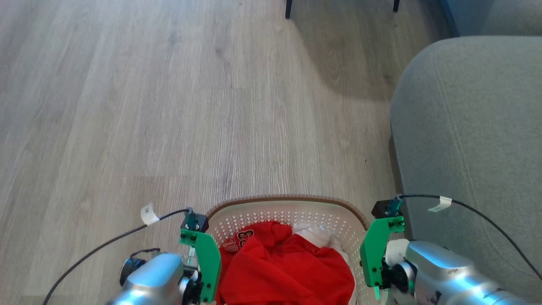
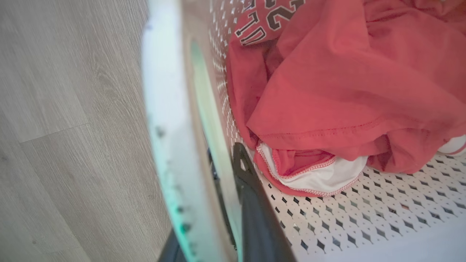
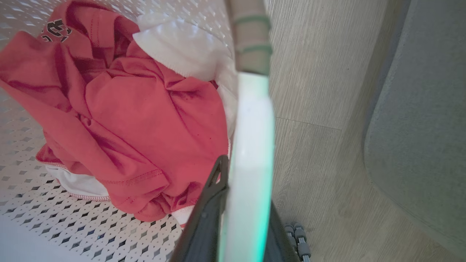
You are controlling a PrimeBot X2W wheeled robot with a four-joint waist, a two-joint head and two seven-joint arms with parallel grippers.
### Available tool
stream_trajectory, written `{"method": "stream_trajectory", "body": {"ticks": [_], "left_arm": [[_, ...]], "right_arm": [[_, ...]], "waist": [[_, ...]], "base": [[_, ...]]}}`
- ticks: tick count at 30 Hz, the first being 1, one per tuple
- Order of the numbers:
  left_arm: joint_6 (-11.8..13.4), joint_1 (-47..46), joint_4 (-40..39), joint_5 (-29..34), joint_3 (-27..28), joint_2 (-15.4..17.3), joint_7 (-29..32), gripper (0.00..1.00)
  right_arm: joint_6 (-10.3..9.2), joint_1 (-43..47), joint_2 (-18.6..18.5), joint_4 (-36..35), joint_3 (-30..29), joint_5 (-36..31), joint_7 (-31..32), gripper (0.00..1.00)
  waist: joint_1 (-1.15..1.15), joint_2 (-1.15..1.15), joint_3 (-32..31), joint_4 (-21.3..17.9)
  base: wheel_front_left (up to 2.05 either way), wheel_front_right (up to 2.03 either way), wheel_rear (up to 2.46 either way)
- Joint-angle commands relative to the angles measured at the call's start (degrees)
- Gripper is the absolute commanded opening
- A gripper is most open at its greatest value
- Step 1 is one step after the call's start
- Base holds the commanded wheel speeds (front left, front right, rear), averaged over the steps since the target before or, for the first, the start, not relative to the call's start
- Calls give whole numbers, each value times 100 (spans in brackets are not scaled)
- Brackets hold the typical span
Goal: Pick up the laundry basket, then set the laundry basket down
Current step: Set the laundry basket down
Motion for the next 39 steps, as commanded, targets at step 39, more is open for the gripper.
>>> {"method": "stream_trajectory", "body": {"ticks": [39], "left_arm": [[1211,-1675,-853,370,2,-49,-1480,0]], "right_arm": [[95,-1443,-265,-495,-46,-286,-2121,0]], "waist": [[0,0,3817,-519]], "base": [[0,0,0]]}}
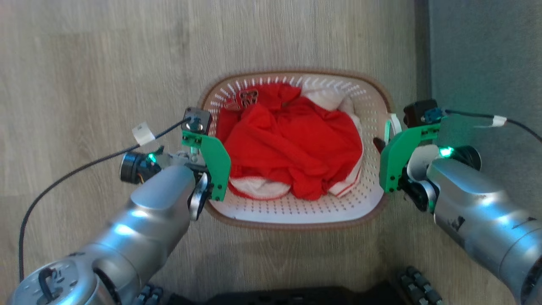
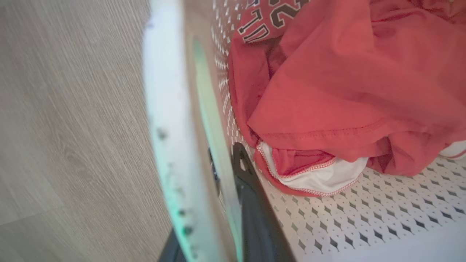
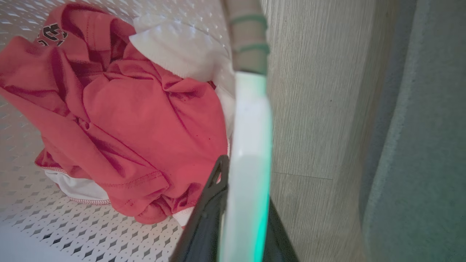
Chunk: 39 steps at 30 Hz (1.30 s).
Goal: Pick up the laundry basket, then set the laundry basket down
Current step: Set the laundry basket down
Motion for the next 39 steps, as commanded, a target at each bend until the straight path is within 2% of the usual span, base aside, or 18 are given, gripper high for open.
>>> {"method": "stream_trajectory", "body": {"ticks": [1,8,15,29,38,39], "left_arm": [[5,-64,-179,193,-4,-80,-2,0],[205,-248,-269,248,-7,-80,-360,0],[282,-380,-374,265,-8,-80,-472,0],[361,-604,-429,208,-9,-80,-602,0],[497,-675,-459,150,-9,-80,-552,0],[531,-679,-467,143,-9,-80,-550,0]], "right_arm": [[95,14,280,-230,56,-90,-193,0],[95,-230,299,-241,59,-123,-617,0],[95,-468,269,-190,61,-219,-866,0],[95,-694,241,-144,62,-165,-971,0],[95,-758,180,-154,62,-108,-951,0],[95,-763,172,-139,62,-110,-948,28]], "waist": [[-1,0,336,-89],[-1,0,792,-68],[-1,0,1063,-28],[-1,0,1434,-41],[-1,0,1553,2],[-1,0,1556,12]], "base": [[0,0,0],[0,0,0],[0,0,0],[0,0,0],[0,0,0],[0,0,0]]}}
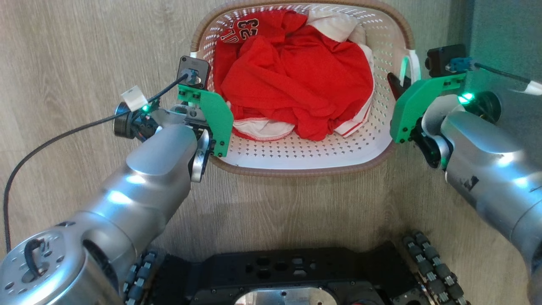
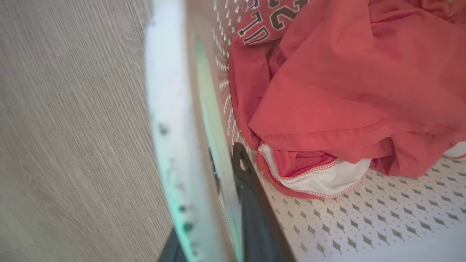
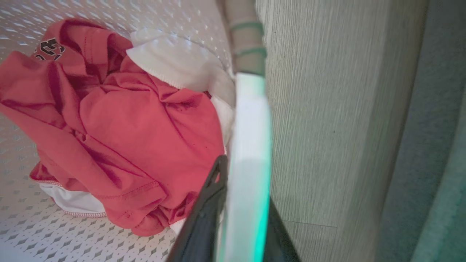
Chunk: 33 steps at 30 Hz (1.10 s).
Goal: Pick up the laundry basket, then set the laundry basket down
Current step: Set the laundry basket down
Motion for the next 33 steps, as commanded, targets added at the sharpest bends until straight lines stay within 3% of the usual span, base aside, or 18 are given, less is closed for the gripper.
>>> {"method": "stream_trajectory", "body": {"ticks": [1,2,3,4,7,18,33], "left_arm": [[61,127,-175,40,-35,-142,20,9],[113,114,-172,90,-35,-142,1,44],[176,100,-158,131,-35,-142,-29,96],[246,88,-134,118,-35,-142,-46,100],[405,46,-63,115,-35,-142,-60,100],[541,57,102,110,-35,-142,-101,100],[401,353,143,-234,25,-142,-162,100]], "right_arm": [[94,157,221,-248,84,-60,-122,84],[94,153,220,-227,84,-53,-128,100],[94,155,221,-214,84,-27,-110,100],[94,150,217,-208,85,-16,-102,100],[94,133,207,-190,85,11,-99,100],[94,253,278,37,68,201,95,100],[94,440,369,773,75,201,350,100]], "waist": [[0,-1,5,20],[0,-1,7,29],[0,-1,9,39],[0,-1,12,49],[0,-1,21,65],[0,-1,-164,65],[0,-1,-1052,130]], "base": [[0,0,0],[0,0,0],[0,0,0],[0,0,0],[0,0,0],[0,0,0],[0,0,0]]}}
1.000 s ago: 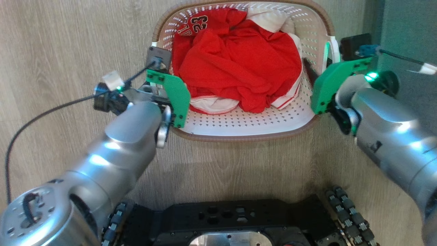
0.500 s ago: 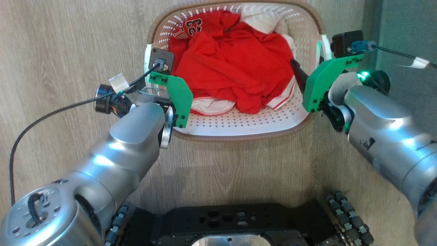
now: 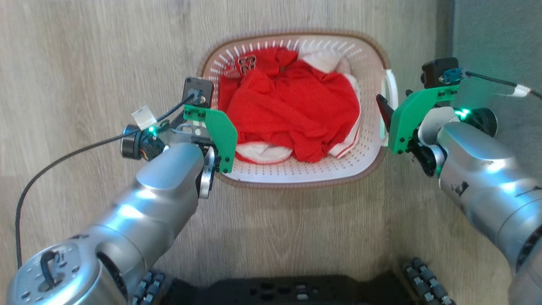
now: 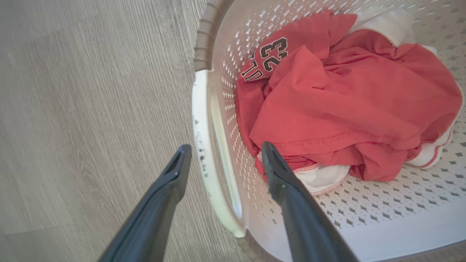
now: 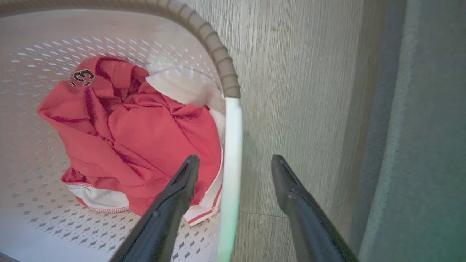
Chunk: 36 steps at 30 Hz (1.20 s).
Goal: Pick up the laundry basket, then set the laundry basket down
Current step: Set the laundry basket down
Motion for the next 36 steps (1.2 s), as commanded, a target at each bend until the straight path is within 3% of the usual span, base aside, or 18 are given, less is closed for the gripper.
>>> {"method": "stream_trajectory", "body": {"ticks": [1,6,13,17,20,28,29,31,36], "left_arm": [[-11,95,-23,24,57,42,-31,100],[-107,355,65,-51,37,42,-158,100],[-129,773,6,-72,39,42,-837,100],[-343,1027,-78,-432,499,42,-1333,100],[-351,972,-176,-151,1029,71,-1388,100],[-190,2017,-1798,1828,3147,393,-1392,100],[-190,2017,-1798,1828,3147,393,-1392,100],[-249,2473,-2402,2494,3779,366,-1393,100],[-417,3111,-3322,3384,4641,212,-1393,100]], "right_arm": [[40,353,78,1,38,6,-20,100],[40,578,109,33,3,144,-131,100],[40,983,-18,-223,-121,232,-629,100],[40,1188,-36,-274,-343,144,-733,100],[40,1257,-68,-555,-987,-87,-739,100],[40,2136,-103,-1903,-3443,-1729,-741,100],[40,2136,-103,-1903,-3443,-1729,-741,100],[40,2671,24,-2574,-4307,-2481,-741,100],[40,3485,300,-3687,-5330,-3626,-742,100]], "waist": [[0,0,-239,-3],[0,0,-912,38],[0,0,-1960,87],[0,0,-2558,45],[0,0,-2824,-12],[0,0,-3453,-136],[0,0,-3453,-136],[0,0,-3669,-141],[0,0,-3964,-99]], "base": [[0,0,0],[0,0,0],[0,0,0],[0,0,0],[0,0,0],[0,0,0],[0,0,0],[0,0,0],[0,0,0]]}}
